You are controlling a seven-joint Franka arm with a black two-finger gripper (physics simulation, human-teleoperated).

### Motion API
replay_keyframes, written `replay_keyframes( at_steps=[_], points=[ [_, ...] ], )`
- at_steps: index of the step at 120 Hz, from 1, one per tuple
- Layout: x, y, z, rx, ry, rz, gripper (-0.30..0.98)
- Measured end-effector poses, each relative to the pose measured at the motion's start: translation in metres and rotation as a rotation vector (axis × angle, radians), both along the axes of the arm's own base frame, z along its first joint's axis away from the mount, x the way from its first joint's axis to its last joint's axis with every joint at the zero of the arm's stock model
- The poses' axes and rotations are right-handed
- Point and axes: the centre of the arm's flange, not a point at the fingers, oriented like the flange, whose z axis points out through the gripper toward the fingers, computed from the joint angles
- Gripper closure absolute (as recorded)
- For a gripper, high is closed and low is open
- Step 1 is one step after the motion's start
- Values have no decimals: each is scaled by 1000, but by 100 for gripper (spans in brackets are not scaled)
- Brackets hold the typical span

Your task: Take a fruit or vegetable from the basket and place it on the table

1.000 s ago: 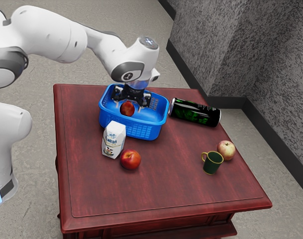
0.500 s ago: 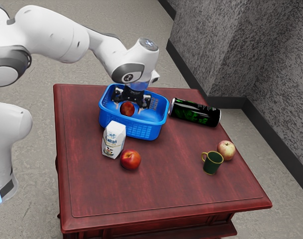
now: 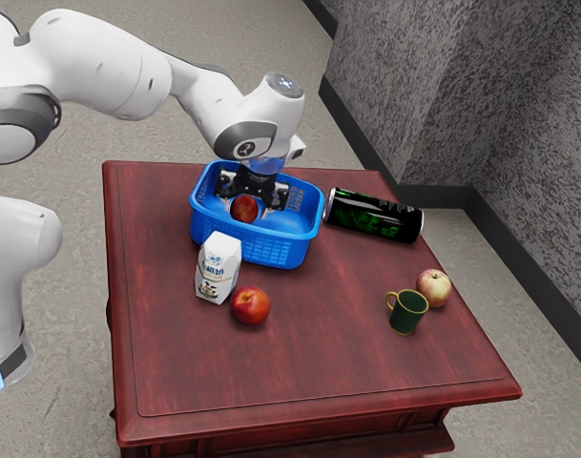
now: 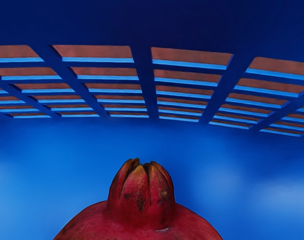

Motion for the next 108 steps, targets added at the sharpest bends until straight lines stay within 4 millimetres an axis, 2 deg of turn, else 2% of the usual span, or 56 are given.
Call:
replay_keyframes(
  at_steps=[56,108],
  points=[
    [-1,6,0,1,0,15,19],
    [0,4,0,4,-2,7,26]
  ],
)
